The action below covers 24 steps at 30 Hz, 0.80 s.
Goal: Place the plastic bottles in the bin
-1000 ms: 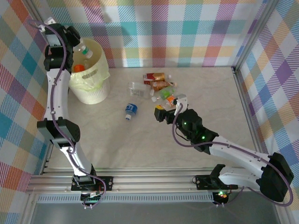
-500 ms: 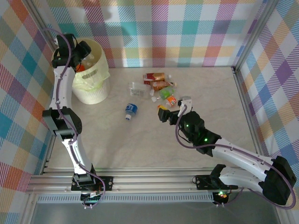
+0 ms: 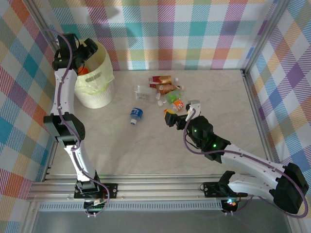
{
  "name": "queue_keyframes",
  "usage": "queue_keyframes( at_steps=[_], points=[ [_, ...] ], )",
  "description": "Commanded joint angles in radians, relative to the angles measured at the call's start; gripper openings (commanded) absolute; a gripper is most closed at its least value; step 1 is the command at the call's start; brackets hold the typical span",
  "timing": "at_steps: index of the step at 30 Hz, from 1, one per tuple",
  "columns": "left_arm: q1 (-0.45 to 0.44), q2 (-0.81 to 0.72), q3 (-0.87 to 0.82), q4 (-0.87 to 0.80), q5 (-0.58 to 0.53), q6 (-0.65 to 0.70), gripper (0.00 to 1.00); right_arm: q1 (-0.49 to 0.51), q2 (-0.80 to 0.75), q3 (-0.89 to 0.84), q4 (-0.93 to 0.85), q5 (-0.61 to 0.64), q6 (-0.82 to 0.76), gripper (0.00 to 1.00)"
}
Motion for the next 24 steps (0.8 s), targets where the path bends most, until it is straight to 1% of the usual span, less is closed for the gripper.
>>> queue_keyframes(
  at_steps=[1, 7, 10, 13, 15, 19, 21, 24],
  points=[
    [-0.022, -0.084, 0.031, -0.011, 0.015, 0.005, 1.0, -0.005, 0.0, -0.008, 0.021, 0.012, 0.012, 1.0],
    [-0.091, -0.145, 0.003, -0.015, -0.036, 0.027, 1.0, -0.005, 0.009, -0.009, 0.021, 0.012, 0.022, 1.0],
    [-0.141, -0.199, -0.077, 0.016, -0.077, 0.043, 1.0, -0.006, 0.019, -0.005, 0.027, 0.012, 0.022, 1.0],
    [-0.199, -0.287, -0.197, 0.088, -0.118, 0.056, 1.0, -0.006, 0.033, 0.003, 0.026, 0.011, 0.026, 1.0],
    [-0.253, -0.35, -0.28, 0.122, -0.154, 0.082, 1.0, -0.006, 0.041, 0.01, 0.024, 0.011, 0.026, 1.0],
    [-0.374, -0.453, -0.426, 0.153, -0.295, 0.143, 1.0, -0.007, 0.059, 0.015, 0.033, 0.011, 0.031, 1.0],
    [-0.429, -0.494, -0.508, 0.178, -0.312, 0.155, 1.0, -0.009, 0.072, 0.021, 0.042, 0.01, 0.031, 1.0],
    [-0.502, -0.515, -0.57, 0.159, -0.353, 0.16, 1.0, -0.01, 0.09, 0.037, 0.041, 0.003, 0.025, 1.0]
  ],
)
